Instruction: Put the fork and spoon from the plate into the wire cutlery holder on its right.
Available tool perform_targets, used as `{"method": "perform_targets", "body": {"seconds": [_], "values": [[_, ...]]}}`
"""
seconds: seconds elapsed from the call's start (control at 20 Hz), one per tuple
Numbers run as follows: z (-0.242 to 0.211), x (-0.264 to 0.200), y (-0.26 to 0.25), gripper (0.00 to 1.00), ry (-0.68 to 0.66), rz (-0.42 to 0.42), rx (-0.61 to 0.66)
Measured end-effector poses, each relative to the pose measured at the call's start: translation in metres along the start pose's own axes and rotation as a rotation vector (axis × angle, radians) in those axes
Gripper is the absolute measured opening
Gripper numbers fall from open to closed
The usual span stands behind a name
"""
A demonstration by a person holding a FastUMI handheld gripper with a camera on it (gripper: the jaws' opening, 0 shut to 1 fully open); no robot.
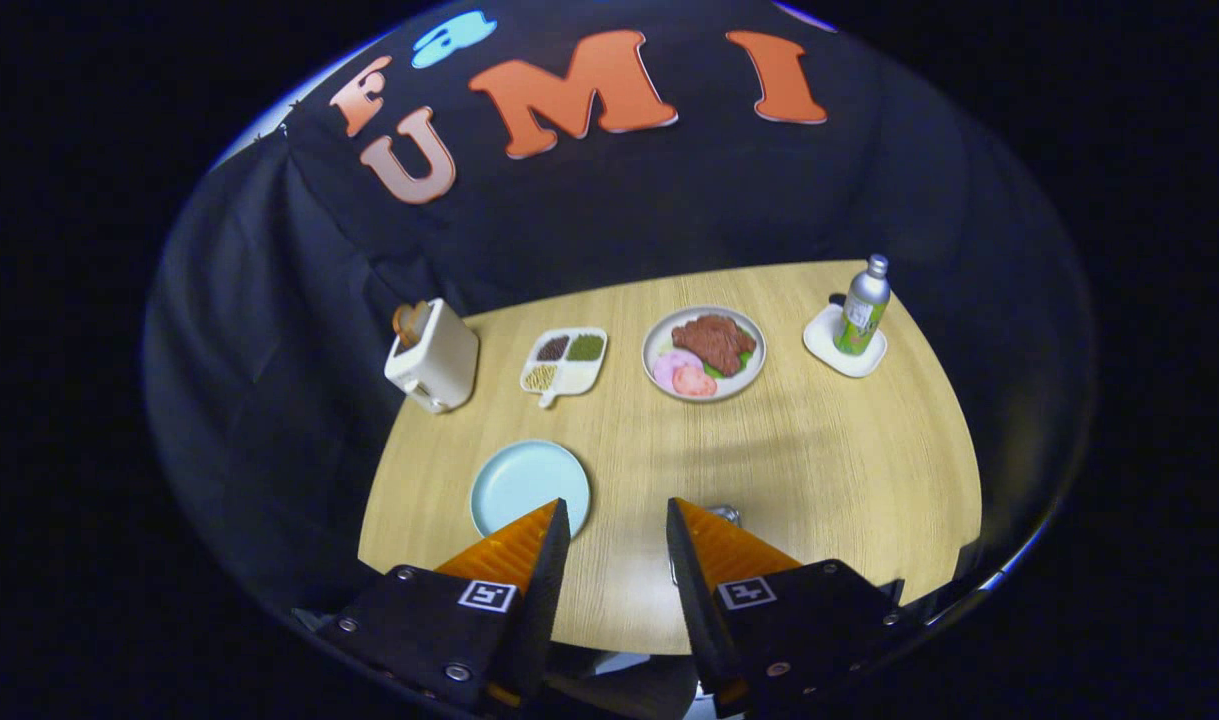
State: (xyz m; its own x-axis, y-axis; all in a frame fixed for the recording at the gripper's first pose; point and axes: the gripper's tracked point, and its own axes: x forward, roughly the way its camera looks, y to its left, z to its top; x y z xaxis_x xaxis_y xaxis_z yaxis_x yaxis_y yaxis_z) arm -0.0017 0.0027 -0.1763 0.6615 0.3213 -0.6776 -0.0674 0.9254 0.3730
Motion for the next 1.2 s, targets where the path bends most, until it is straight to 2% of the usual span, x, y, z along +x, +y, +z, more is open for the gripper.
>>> {"method": "perform_targets", "body": {"seconds": [0.15, 0.25, 0.45, 0.7, 0.85, 1.2], "values": [[0.043, -0.023, 0.002, 0.72, -0.219, -0.032, -0.027], [0.062, -0.045, 0.001, 0.77, -0.347, -0.055, -0.059], [0.099, -0.081, -0.007, 0.83, -0.562, -0.105, -0.102], [0.13, -0.119, -0.011, 0.91, -0.755, -0.17, -0.195], [0.137, -0.13, -0.01, 0.94, -0.797, -0.201, -0.258], [0.141, -0.131, -0.003, 0.95, -0.811, -0.189, -0.288]]}}
